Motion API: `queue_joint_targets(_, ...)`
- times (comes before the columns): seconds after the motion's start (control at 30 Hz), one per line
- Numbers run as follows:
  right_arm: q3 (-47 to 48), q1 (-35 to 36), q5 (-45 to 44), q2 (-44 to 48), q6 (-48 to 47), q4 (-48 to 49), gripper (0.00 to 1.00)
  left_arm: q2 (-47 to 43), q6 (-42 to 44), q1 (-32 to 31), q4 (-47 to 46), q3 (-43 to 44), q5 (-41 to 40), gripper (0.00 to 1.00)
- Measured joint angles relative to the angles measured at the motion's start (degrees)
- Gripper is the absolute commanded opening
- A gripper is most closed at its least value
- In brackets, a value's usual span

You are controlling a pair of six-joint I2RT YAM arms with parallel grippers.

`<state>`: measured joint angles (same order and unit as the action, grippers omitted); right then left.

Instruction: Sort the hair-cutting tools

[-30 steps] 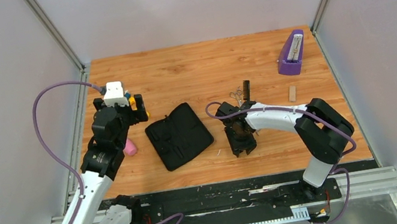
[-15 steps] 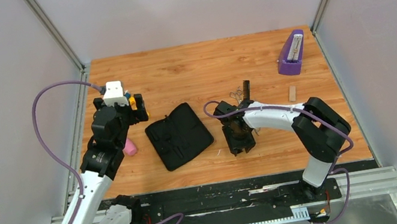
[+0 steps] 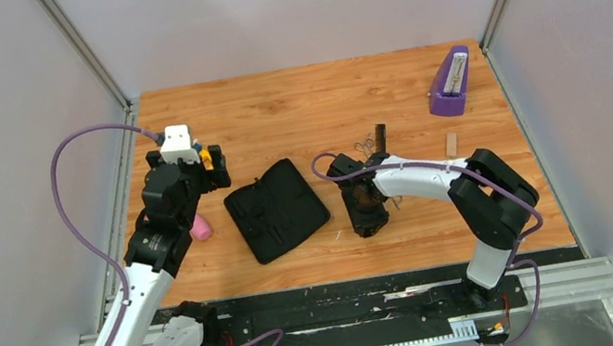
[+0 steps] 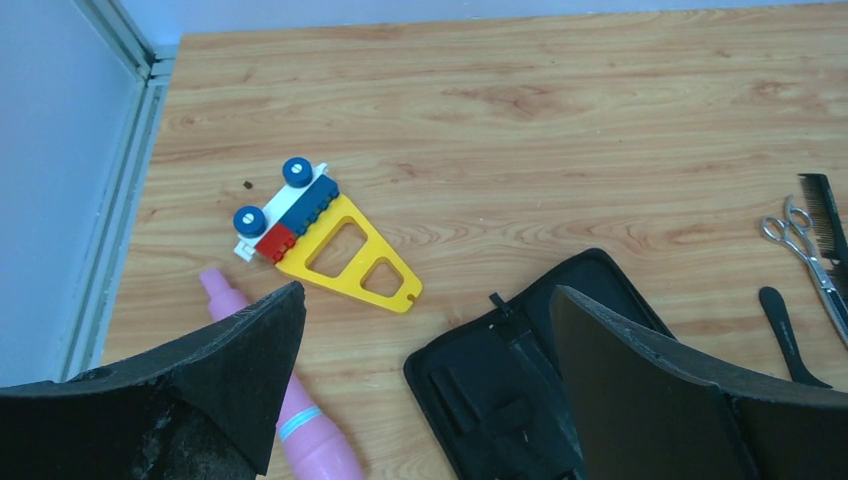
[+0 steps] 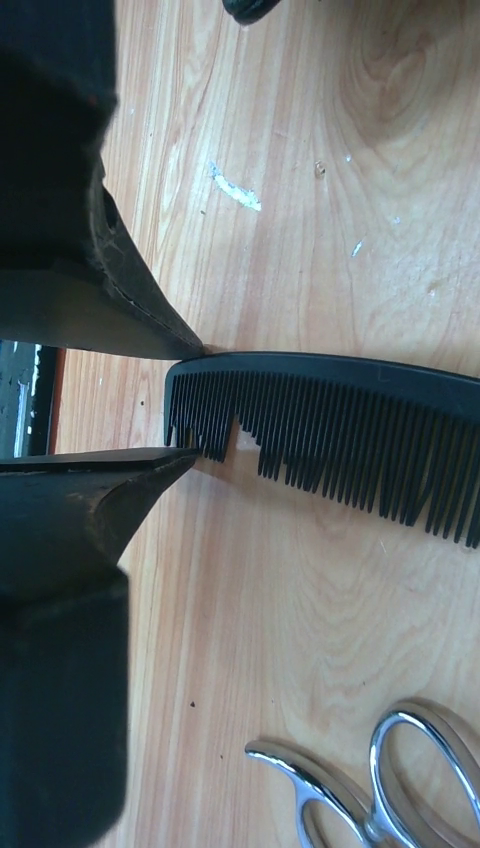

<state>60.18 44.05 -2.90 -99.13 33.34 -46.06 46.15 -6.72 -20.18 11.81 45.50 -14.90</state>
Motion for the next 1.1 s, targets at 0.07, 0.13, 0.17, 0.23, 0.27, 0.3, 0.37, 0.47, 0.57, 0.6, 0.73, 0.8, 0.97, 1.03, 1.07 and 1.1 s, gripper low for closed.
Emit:
queue_joint_targets(0.07, -0.6, 0.0, 0.1, 0.6, 0.0, 0.5, 0.29, 0.5, -0.7, 0.0, 0.0, 0.1, 0.7, 1.00)
queue_joint_targets(0.13, -1.4, 0.0, 0.0, 1.4, 0.0, 1.2, 0.26, 2.0, -1.8, 0.0, 0.7, 1.1, 1.6, 1.00)
queue_joint_targets(0.17, -1.7, 0.0, -0.2, 1.7, -0.1, 1.4, 0.23, 2.8, -2.3, 0.0, 0.8, 1.6, 2.3, 1.00)
queue_joint_targets(0.23, -2.3, 0.0, -0.2, 2.4, -0.3, 1.6, 0.20, 5.4, -3.9, 0.0, 1.3, 3.3, 4.0, 1.00)
queue_joint_targets(0.27, -2.6, 0.0, -0.3, 2.7, -0.6, 1.6, 0.18, 6.6, -4.7, 0.0, 1.3, 4.0, 4.9, 1.00)
queue_joint_targets(0.3, -2.9, 0.0, -0.3, 3.1, -0.9, 1.7, 0.17, 7.8, -5.5, 0.0, 1.3, 4.5, 5.9, 1.00)
queue_joint_targets(0.37, -3.5, 0.0, -0.3, 4.2, -1.6, 1.6, 0.13, 9.6, -7.2, 0.0, 1.2, 4.9, 7.8, 1.00)
queue_joint_targets(0.47, -3.9, 0.0, -0.3, 6.3, -2.9, 1.6, 0.12, 12.0, -9.7, 0.0, 1.2, 4.9, 10.6, 1.00)
queue_joint_targets(0.57, -4.1, 0.0, -0.3, 9.6, -4.6, 1.6, 0.09, 14.2, -11.7, 0.0, 1.2, 4.9, 13.6, 1.00)
queue_joint_targets(0.6, -4.1, 0.0, -0.3, 10.6, -5.1, 1.7, 0.08, 15.4, -12.6, 0.0, 1.2, 5.0, 15.1, 1.00)
queue_joint_targets(0.73, -4.1, 0.0, -0.1, 14.7, -6.9, 2.5, 0.06, 19.8, -16.0, 0.0, 0.8, 6.3, 20.5, 1.00)
queue_joint_targets(0.8, -4.5, 0.0, 0.0, 16.0, -7.6, 3.6, 0.05, 21.7, -17.7, 0.0, 0.4, 6.6, 22.7, 1.00)
queue_joint_targets(0.97, -6.2, 0.0, 0.9, 16.7, -8.3, 5.3, 0.03, 26.8, -22.5, -0.3, -1.1, 6.8, 28.1, 1.00)
queue_joint_targets(1.03, -7.0, 0.0, 1.2, 17.0, -8.5, 6.1, 0.02, 28.8, -24.3, -0.7, -1.4, 6.8, 29.9, 1.00)
queue_joint_targets(1.07, -7.5, 0.0, 1.4, 17.4, -8.5, 6.5, 0.02, 29.7, -25.2, -0.9, -1.7, 6.8, 30.8, 1.00)
queue_joint_targets(1.1, -7.9, 0.0, 1.4, 17.9, -8.6, 6.7, 0.02, 30.7, -26.3, -1.2, -2.3, 6.9, 31.7, 1.00)
